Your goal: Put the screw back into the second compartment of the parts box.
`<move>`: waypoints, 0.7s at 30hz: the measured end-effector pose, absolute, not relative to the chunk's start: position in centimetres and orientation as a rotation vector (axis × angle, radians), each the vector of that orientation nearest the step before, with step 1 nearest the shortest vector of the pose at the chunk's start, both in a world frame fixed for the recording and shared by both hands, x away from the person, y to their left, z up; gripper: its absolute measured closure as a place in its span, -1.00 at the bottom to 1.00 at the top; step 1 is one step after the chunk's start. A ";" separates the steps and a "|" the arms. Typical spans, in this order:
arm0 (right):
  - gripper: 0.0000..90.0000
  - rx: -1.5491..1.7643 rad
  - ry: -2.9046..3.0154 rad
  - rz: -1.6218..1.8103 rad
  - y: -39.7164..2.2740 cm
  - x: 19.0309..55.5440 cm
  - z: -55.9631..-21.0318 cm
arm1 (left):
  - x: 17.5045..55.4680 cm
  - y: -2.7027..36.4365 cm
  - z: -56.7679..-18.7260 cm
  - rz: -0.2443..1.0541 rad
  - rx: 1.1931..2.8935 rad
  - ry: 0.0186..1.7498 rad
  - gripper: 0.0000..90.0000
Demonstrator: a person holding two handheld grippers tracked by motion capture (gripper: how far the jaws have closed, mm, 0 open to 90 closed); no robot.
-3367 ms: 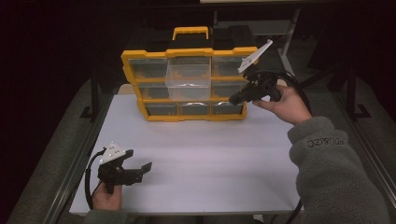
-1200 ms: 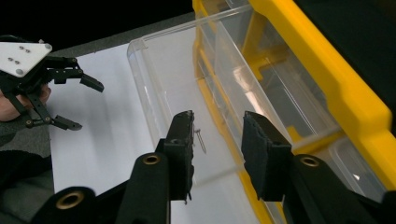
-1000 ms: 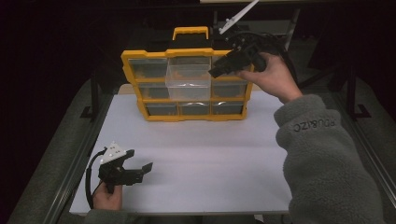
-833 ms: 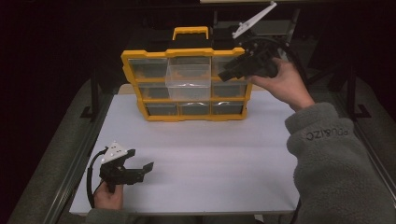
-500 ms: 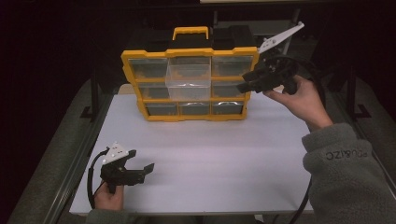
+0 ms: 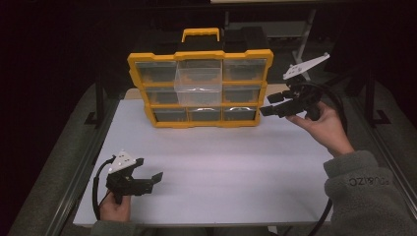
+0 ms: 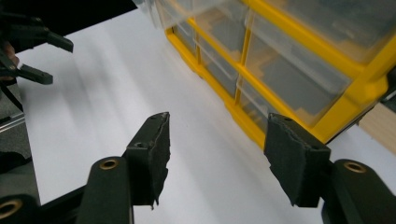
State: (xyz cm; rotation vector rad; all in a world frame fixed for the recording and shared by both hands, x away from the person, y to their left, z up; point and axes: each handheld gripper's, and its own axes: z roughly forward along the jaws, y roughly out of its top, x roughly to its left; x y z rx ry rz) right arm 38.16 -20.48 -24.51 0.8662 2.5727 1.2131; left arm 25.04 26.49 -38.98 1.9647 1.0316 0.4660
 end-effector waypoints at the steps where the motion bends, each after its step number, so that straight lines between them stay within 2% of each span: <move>1: -0.13 0.872 2.576 1.215 -20.5 38.1 -24.8 | 25.0 26.5 -39.0 0.466 1.963 1.033 -0.69; 21: -0.21 0.933 2.584 1.192 -20.9 36.9 -29.8 | 25.0 26.4 -39.1 0.460 1.956 1.036 -0.69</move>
